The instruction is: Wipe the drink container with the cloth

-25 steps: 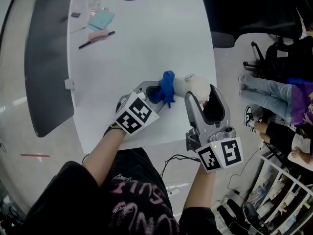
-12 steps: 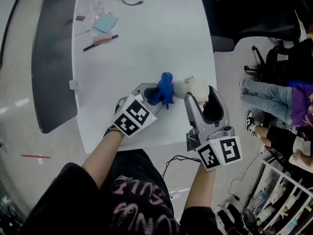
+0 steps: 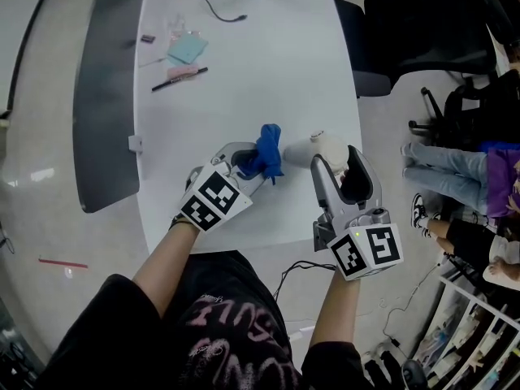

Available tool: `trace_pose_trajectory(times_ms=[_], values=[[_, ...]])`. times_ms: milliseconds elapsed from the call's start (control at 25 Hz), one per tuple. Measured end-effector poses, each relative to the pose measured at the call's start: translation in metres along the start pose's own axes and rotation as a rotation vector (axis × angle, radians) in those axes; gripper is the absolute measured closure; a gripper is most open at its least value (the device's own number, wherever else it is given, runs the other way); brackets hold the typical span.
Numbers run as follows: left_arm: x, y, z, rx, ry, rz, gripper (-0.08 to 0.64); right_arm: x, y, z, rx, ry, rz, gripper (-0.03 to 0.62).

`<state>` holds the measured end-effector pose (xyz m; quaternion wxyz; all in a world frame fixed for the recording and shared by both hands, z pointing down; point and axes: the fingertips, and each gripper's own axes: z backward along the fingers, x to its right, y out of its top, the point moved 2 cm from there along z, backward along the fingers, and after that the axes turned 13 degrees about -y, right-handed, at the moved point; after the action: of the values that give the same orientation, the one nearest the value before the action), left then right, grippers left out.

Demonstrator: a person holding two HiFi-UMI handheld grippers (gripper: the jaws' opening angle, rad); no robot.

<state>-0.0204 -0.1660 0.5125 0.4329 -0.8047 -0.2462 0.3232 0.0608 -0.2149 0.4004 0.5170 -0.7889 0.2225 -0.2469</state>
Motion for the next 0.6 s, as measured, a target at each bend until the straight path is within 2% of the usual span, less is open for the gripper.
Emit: trace_pose_trajectory(times_ms=[280,600], values=[[0.011,0.004,0.017,0.010,0.015,-0.012,0.457,-0.002,0.008,0.011,0.030,-0.009,-0.006,0.311],[0.024,0.021,0.046,0.080,0.050,-0.011,0.457,-0.003,0.014,0.042,0.076,-0.051,-0.008,0.315]])
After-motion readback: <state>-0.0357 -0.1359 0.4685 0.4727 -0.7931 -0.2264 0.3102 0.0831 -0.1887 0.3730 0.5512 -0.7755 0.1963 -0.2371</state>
